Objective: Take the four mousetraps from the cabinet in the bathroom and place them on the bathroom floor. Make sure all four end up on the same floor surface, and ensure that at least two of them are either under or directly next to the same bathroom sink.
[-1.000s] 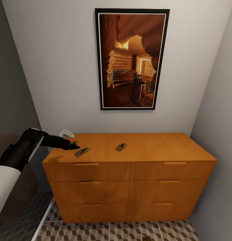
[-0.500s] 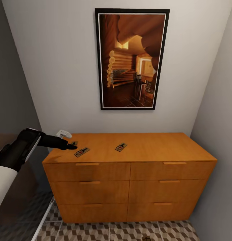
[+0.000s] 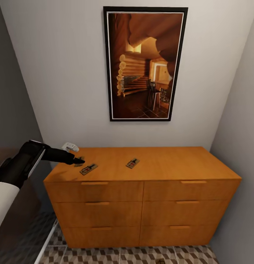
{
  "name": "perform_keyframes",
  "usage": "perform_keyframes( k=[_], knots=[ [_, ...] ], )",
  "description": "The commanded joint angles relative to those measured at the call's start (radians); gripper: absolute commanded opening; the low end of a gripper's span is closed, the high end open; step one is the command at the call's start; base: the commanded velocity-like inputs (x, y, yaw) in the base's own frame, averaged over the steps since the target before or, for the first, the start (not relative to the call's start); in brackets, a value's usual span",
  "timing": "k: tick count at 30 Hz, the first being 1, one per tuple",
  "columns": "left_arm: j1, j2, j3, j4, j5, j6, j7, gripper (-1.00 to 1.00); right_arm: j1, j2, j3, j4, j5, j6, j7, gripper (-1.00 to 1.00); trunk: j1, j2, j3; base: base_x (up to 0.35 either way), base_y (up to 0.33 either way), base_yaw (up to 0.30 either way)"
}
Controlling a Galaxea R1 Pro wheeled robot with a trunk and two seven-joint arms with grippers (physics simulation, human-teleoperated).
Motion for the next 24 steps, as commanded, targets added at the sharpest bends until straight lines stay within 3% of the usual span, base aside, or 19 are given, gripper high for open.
perform_keyframes(
  k=[1,24],
  knots=[
    [-0.001,0.000,-0.001,-0.001,-0.008,0.004,-0.008,1.00,-0.001,0.000,0.001,0.001,0.008,-0.002,-0.007,-1.00,0.000,-0.001,-0.001,0.107,0.000,0.000],
    [-0.001,-0.005,-0.007,0.016,-0.016,0.004,-0.008,1.00,-0.001,0.000,0.001,0.001,0.008,-0.002,-0.007,-1.00,0.000,-0.001,-0.009,0.012,0.000,0.000]
  ],
)
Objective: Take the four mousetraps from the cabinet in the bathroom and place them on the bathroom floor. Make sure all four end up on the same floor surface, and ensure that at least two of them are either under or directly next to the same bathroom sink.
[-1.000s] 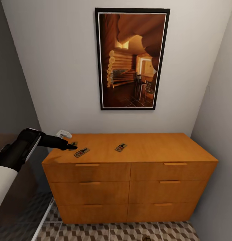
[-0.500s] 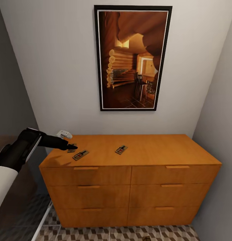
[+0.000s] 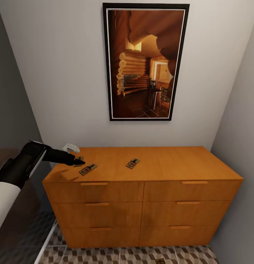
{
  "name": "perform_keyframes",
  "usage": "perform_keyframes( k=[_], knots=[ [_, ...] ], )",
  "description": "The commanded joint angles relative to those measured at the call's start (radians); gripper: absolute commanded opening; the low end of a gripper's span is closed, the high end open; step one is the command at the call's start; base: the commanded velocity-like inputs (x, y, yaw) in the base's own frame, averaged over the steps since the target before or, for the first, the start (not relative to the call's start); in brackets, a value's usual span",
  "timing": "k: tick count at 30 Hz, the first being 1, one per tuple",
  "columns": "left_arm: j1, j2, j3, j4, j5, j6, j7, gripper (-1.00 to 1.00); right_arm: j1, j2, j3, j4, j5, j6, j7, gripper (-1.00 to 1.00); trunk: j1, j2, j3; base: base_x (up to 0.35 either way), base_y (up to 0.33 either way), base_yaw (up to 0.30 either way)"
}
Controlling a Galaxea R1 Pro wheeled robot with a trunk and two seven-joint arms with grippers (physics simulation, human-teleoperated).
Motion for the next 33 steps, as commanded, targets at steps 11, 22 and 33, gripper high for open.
perform_keyframes(
  k=[11,22,33],
  knots=[
    [-0.001,0.000,-0.009,0.004,-0.011,0.003,-0.008,1.00,-0.001,0.000,0.001,0.001,0.008,-0.002,-0.007,-1.00,0.000,-0.001,-0.009,0.000,0.000,0.000],
    [-0.001,0.000,-0.011,0.004,-0.011,0.003,-0.008,1.00,-0.001,0.001,0.001,0.001,0.008,-0.002,-0.007,-1.00,0.000,-0.001,-0.017,0.000,0.000,0.000],
    [-0.001,0.000,-0.029,0.001,-0.024,0.003,-0.007,1.00,-0.001,0.002,0.001,0.001,0.008,-0.002,-0.007,-1.00,0.000,-0.001,-0.020,0.000,0.000,0.000]
  ],
)
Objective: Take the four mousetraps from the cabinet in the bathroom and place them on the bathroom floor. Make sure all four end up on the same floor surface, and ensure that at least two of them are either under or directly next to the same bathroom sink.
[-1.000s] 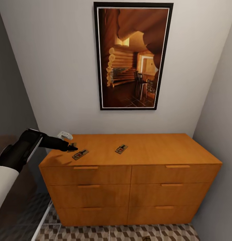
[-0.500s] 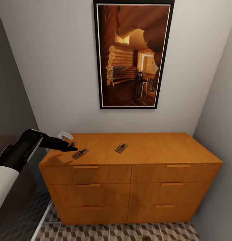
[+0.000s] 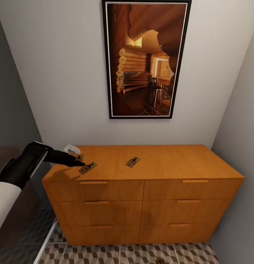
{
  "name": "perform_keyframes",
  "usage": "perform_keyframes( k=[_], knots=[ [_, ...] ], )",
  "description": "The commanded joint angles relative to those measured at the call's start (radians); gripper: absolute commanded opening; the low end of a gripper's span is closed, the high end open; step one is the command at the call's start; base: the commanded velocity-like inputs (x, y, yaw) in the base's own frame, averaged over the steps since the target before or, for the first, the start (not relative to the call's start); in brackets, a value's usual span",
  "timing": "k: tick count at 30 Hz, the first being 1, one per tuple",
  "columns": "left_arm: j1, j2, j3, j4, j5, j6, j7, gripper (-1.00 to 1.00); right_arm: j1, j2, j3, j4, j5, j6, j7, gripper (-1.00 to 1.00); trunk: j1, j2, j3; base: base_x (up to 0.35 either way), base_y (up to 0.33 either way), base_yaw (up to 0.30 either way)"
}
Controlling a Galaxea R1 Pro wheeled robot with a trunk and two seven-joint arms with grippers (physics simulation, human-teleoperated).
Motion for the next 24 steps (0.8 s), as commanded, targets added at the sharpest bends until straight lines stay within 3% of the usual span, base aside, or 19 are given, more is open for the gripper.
perform_keyframes(
  k=[1,14,24],
  knots=[
    [-0.001,0.000,-0.001,-0.001,-0.015,0.003,-0.009,1.00,-0.001,0.000,0.001,0.001,0.008,-0.002,-0.007,-1.00,0.000,-0.001,-0.001,0.000,0.000,0.000],
    [-0.001,-0.032,-0.003,-0.006,-0.142,0.004,-0.010,1.00,-0.001,0.000,0.001,0.001,0.008,-0.002,-0.007,-1.00,0.000,-0.001,-0.001,0.000,0.000,0.000],
    [-0.001,-0.044,-0.002,-0.007,-0.158,0.004,-0.010,1.00,-0.001,0.000,0.001,0.001,0.008,-0.002,-0.007,-1.00,0.000,-0.001,-0.001,0.000,0.000,0.000]
  ],
)
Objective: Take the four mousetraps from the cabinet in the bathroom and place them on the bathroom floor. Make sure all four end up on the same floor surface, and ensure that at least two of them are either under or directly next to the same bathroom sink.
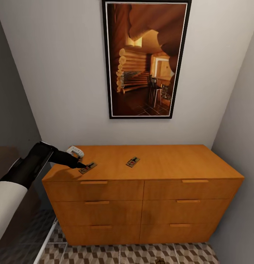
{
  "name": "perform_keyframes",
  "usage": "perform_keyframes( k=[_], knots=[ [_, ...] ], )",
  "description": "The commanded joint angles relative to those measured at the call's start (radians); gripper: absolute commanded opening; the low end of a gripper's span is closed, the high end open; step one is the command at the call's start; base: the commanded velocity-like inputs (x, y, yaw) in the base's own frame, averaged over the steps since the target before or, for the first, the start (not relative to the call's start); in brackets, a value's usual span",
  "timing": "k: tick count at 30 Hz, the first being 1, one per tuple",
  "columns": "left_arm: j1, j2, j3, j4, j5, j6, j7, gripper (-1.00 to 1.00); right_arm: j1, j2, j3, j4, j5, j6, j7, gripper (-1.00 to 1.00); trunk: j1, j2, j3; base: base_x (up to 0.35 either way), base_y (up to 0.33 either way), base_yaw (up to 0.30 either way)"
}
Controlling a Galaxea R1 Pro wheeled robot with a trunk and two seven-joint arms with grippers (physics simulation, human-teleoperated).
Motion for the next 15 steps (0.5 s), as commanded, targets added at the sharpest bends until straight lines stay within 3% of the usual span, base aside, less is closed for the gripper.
perform_keyframes(
  k=[1,15],
  knots=[
    [-0.001,0.000,-0.001,-0.001,-0.011,0.002,-0.009,1.00,-0.001,0.000,0.001,0.001,0.008,-0.002,-0.007,-1.00,0.000,-0.001,-0.001,0.000,0.000,0.000],
    [-0.001,-0.013,-0.001,-0.003,-0.013,0.002,-0.009,1.00,-0.001,0.000,0.001,0.001,0.008,-0.002,-0.007,-1.00,0.000,-0.001,-0.001,0.000,0.000,0.000]
  ],
)
